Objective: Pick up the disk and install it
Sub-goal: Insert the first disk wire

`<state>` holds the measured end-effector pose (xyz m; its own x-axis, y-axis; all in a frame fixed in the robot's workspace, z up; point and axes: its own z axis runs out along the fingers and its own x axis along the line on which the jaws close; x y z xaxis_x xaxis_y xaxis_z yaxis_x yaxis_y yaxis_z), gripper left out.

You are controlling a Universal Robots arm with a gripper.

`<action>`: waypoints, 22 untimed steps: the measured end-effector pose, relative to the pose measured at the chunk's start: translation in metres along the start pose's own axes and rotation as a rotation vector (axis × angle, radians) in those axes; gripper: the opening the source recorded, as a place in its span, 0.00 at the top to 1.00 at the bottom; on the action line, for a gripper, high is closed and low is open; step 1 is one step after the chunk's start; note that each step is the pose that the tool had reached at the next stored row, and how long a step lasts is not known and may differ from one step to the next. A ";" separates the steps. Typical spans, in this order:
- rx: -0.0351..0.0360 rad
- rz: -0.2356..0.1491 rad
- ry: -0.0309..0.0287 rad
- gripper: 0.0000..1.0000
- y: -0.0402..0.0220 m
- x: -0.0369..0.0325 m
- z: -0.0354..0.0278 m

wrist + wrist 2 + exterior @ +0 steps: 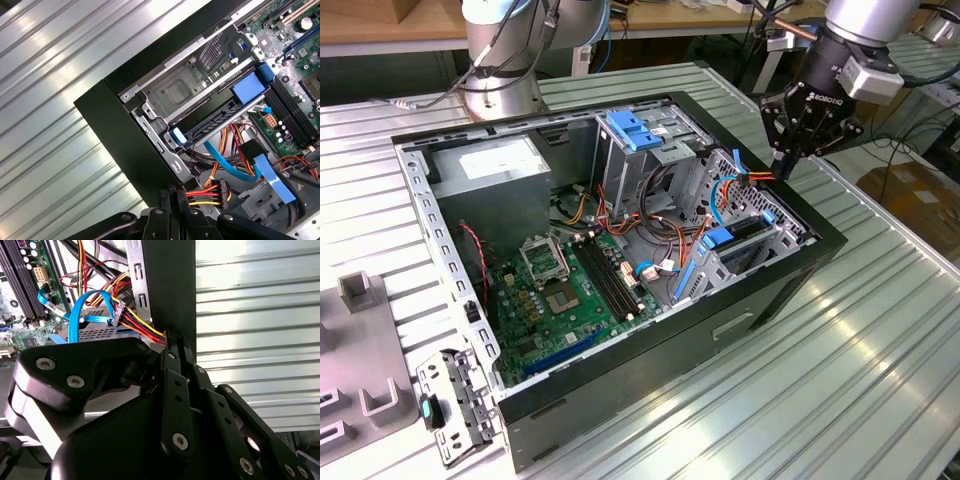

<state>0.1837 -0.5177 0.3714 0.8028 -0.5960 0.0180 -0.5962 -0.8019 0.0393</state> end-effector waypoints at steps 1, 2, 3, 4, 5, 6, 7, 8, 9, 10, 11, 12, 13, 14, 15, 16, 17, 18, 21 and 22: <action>-0.0001 0.000 0.0001 0.83 0.0000 0.0000 -0.0001; -0.0003 0.000 0.0002 0.83 0.0000 0.0000 -0.0003; -0.0002 0.000 0.0001 0.83 0.0000 0.0000 -0.0003; -0.0002 0.000 0.0002 0.83 0.0000 0.0000 -0.0003; -0.0005 0.001 0.0003 0.83 0.0004 -0.0006 -0.0005; -0.0006 0.002 0.0003 0.83 0.0013 -0.0018 -0.0005; -0.0004 0.005 0.0000 0.83 0.0021 -0.0029 -0.0003; -0.0004 0.007 0.0000 0.83 0.0027 -0.0036 -0.0003; -0.0004 0.009 -0.0002 0.83 0.0033 -0.0045 -0.0003; -0.0005 0.011 -0.0002 0.83 0.0039 -0.0053 -0.0003; -0.0005 0.014 -0.0003 0.83 0.0047 -0.0063 -0.0003; -0.0007 0.019 -0.0005 0.83 0.0059 -0.0079 -0.0003; -0.0007 0.024 -0.0008 0.83 0.0070 -0.0095 -0.0002; -0.0008 0.029 -0.0009 0.83 0.0079 -0.0106 -0.0002; -0.0008 0.032 -0.0011 0.83 0.0085 -0.0115 -0.0002; -0.0009 0.035 -0.0011 0.83 0.0090 -0.0121 -0.0002; -0.0010 0.037 -0.0012 0.83 0.0094 -0.0127 -0.0002; -0.0010 0.040 -0.0014 0.83 0.0098 -0.0132 -0.0002; -0.0017 0.079 -0.0029 0.83 0.0106 -0.0144 -0.0002; -0.0021 0.102 -0.0037 0.83 0.0107 -0.0145 -0.0002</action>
<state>0.1658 -0.5176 0.3717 0.7381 -0.6745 0.0183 -0.6746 -0.7371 0.0396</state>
